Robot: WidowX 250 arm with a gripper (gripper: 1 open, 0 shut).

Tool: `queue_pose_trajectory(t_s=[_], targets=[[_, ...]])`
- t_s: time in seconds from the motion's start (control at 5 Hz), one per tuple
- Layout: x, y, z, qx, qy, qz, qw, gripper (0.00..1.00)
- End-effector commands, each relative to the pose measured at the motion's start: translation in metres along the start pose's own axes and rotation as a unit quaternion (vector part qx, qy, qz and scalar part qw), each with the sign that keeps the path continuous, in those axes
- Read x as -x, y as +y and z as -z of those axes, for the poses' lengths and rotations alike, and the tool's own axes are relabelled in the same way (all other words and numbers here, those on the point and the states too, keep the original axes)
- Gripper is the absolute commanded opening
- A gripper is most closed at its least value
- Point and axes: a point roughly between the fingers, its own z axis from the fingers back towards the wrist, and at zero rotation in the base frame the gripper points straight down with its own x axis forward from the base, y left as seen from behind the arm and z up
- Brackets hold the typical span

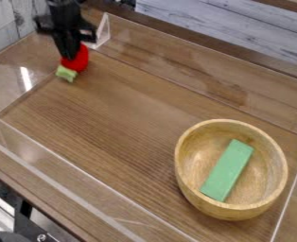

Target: Move the red object to the left side of the table

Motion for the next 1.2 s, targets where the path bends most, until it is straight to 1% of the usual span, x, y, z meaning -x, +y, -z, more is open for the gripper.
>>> queue_pose_trajectory(t_s=[0.0,0.2,0.4,0.6,0.8,1.0], targets=[[-0.005,0.003,-0.009,-0.009,-0.015,-0.029,0.9994,1.0],[-0.003,0.002,-0.005,-0.014,-0.005,-0.057,0.9982,1.0],[0.004,0.002,0.003,-0.016,0.004,-0.091,0.9957,1.0],[0.008,0.006,0.008,-0.015,0.013,-0.125,0.992,0.0],[0.014,0.01,-0.001,-0.006,0.022,-0.134,0.9907,1.0],[0.018,0.016,-0.011,0.002,0.032,-0.142,0.9893,1.0]])
